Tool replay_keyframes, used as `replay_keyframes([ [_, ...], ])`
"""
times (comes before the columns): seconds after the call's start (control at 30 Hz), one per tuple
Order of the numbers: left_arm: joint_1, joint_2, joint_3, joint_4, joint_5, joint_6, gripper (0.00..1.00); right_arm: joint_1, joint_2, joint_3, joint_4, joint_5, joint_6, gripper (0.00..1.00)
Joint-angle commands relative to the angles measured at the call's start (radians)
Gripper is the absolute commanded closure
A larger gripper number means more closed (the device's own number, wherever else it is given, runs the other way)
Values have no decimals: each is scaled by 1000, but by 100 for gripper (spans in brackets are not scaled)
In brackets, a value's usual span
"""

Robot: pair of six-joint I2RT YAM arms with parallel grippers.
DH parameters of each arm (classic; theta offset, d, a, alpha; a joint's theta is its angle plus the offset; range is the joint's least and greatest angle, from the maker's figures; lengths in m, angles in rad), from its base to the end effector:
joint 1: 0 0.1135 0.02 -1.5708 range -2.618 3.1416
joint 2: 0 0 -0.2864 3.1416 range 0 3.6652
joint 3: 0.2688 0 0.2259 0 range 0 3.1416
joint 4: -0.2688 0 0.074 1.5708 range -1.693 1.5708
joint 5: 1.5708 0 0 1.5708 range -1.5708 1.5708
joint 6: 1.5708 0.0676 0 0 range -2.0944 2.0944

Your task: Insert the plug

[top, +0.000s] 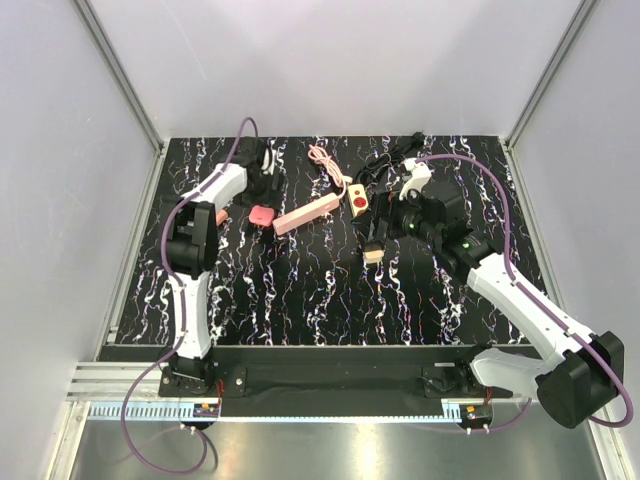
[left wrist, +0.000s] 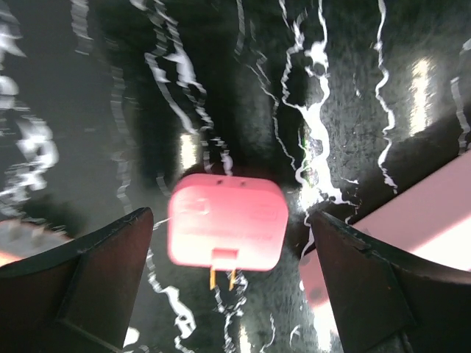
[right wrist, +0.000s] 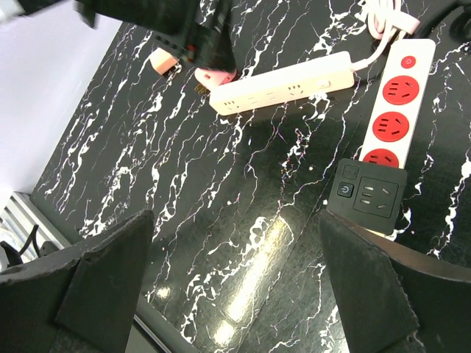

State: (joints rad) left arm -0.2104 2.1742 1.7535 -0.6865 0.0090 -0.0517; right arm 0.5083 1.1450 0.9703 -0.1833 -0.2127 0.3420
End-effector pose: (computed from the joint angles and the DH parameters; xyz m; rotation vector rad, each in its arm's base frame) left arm 0.4587 -0.0986 0.1885 0.2154 2.6729 -0.0947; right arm 0.2183 0.1379 0.3465 -0.3126 1.9740 0.7640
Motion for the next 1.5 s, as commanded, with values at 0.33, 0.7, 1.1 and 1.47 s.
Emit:
replay_keyframes([
  [0.33,-14,-10,-75,-8,-113,-10,18,-1,9,5,50,-37,2,0],
  [0.7,19,-240,-153,-18,35,-128,83,-1,96,36,67,-10,37,0],
  [1.1,25,-724,-512,344,422,-586,100,189,289,195,323,128,196,3],
  [1.47,-9,-922,-700,564,633,-567,100,277,360,285,305,134,147,14],
])
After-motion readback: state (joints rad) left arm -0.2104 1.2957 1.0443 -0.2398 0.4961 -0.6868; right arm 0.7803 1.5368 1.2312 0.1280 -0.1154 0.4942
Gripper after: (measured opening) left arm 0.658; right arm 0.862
